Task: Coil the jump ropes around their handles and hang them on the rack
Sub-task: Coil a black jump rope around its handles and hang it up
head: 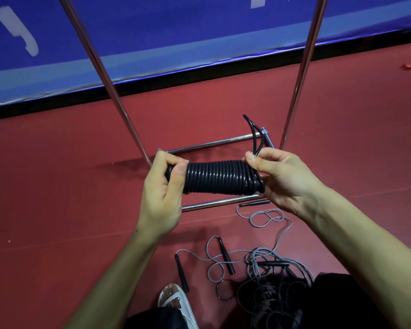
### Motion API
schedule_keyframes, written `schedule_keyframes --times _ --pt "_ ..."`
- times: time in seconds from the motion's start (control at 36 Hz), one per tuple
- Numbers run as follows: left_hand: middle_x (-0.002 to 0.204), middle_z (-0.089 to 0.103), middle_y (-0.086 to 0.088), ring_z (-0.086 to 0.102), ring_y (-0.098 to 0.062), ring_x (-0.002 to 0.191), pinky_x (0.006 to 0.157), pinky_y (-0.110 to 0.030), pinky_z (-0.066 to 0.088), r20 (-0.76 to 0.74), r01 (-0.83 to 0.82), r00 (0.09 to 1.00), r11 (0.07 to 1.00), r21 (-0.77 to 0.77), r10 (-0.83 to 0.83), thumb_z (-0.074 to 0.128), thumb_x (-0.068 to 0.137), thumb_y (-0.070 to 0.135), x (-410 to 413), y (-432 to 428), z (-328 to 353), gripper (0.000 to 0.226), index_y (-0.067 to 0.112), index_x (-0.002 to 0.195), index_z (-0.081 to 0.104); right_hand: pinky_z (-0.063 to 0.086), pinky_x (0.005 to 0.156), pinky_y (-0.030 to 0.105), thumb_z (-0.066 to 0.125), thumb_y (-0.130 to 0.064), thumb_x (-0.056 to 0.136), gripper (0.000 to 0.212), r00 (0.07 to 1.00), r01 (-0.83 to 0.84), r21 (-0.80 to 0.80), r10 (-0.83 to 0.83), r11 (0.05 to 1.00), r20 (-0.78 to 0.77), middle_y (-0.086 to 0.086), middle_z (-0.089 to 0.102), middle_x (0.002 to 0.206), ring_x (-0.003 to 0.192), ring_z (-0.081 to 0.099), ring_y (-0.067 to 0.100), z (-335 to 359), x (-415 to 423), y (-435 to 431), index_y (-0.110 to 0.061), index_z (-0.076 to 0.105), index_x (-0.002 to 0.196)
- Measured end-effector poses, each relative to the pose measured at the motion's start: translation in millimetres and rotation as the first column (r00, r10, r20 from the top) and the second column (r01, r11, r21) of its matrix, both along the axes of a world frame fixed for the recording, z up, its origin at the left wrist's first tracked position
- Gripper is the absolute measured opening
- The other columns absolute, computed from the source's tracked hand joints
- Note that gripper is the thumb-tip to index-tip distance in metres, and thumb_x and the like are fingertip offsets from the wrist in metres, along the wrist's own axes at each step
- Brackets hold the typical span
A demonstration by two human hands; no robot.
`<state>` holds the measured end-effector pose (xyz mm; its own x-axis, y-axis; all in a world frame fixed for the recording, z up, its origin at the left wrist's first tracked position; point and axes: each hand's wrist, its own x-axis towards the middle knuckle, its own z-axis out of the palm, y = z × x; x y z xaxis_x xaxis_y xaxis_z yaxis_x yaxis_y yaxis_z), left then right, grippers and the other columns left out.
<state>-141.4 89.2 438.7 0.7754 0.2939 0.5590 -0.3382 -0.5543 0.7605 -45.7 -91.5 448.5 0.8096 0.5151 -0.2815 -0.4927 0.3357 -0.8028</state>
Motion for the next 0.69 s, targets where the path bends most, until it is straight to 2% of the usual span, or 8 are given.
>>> schedule_keyframes --times 0.08,0.14,0.22,0.36,0.44,0.53,0.61,0.69 --pt "0.075 0.056 0.02 0.047 0.004 0.065 0.063 -0.013 0.038 0.008 0.003 1.0 0.999 -0.051 -0.002 0.041 0.097 0.027 -0.1 -2.7 0.6 0.014 0.025 0.086 0.049 0.053 0.045 0.029 0.072 -0.007 0.063 0.032 0.999 0.04 0.02 -0.04 0.999 -0.011 0.009 0.061 0.066 0.047 0.061 0.017 -0.5 -1.5 0.3 -0.01 0.059 0.092" --pt "0.073 0.056 0.02 0.047 0.001 0.065 0.062 -0.018 0.038 0.008 0.004 1.0 0.995 -0.099 -0.003 0.042 0.097 0.029 -0.1 -2.2 0.7 0.015 0.023 0.085 0.051 0.053 0.044 0.031 0.074 -0.002 0.068 0.044 0.996 0.087 0.03 -0.087 0.996 -0.008 0.006 0.061 0.064 0.046 0.059 0.016 -2.7 -2.2 0.0 -0.019 0.05 0.102" --pt "0.074 0.057 0.016 0.048 -0.006 0.066 0.063 -0.028 0.039 0.011 -0.004 1.0 0.988 -0.153 0.006 0.043 0.097 0.031 1.6 -0.4 -1.6 0.016 0.026 0.085 0.053 0.047 0.041 0.026 0.067 0.001 0.085 0.035 0.985 0.125 0.001 -0.124 0.992 0.117 -0.002 0.054 0.052 0.04 0.049 0.011 -5.5 -3.7 1.4 -0.02 0.041 0.091" --pt "0.075 0.054 0.001 0.045 -0.022 0.067 0.062 -0.049 0.037 0.004 0.003 1.0 0.959 -0.284 -0.002 0.047 0.095 0.038 4.2 4.2 -6.5 0.018 0.035 0.081 0.057 0.036 0.044 0.017 0.073 -0.002 0.082 0.024 0.904 0.218 -0.117 -0.156 0.969 0.397 -0.006 0.051 0.049 0.044 0.041 0.006 -5.8 -3.3 5.2 -0.011 0.055 0.068" --pt "0.075 0.053 -0.001 0.043 -0.022 0.067 0.062 -0.047 0.034 0.001 0.016 1.0 0.942 -0.335 -0.017 0.048 0.094 0.039 4.6 5.2 -7.2 0.018 0.035 0.079 0.058 0.041 0.049 0.024 0.075 -0.005 0.082 0.016 0.867 0.199 -0.178 -0.089 0.964 0.49 -0.004 0.058 0.058 0.053 0.048 0.01 -5.4 -2.8 3.1 -0.014 0.064 0.073" --pt "0.074 0.054 0.007 0.042 -0.017 0.065 0.064 -0.043 0.032 0.026 0.029 0.999 0.917 -0.399 -0.02 0.049 0.093 0.038 4.9 4.6 -6.4 0.019 0.035 0.077 0.059 0.041 0.045 0.02 0.075 -0.006 0.081 0.013 0.84 0.223 -0.199 -0.085 0.954 0.536 -0.006 0.06 0.053 0.047 0.049 0.007 -3.6 -0.9 1.8 -0.009 0.068 0.07" --pt "0.07 0.054 0.01 0.041 -0.012 0.062 0.063 -0.037 0.031 0.042 0.042 0.999 0.882 -0.47 -0.025 0.05 0.09 0.038 5.9 0.6 -3.6 0.02 0.034 0.074 0.06 0.043 0.054 0.018 0.074 -0.013 0.082 0.013 0.82 0.241 -0.224 -0.075 0.944 0.567 -0.004 0.066 0.058 0.053 0.054 0.003 -0.9 0.1 1.5 -0.012 0.073 0.069" --pt "0.067 0.053 0.011 0.041 -0.008 0.059 0.058 -0.027 0.034 0.067 0.054 0.997 0.853 -0.519 -0.022 0.05 0.089 0.036 6.6 -1.9 -1.2 0.021 0.033 0.071 0.059 0.047 0.063 0.028 0.07 -0.03 0.08 0.02 0.842 0.184 -0.233 -0.031 0.955 0.539 0.003 0.069 0.066 0.063 0.059 0.011 -1.5 0.2 1.0 -0.017 0.077 0.067"
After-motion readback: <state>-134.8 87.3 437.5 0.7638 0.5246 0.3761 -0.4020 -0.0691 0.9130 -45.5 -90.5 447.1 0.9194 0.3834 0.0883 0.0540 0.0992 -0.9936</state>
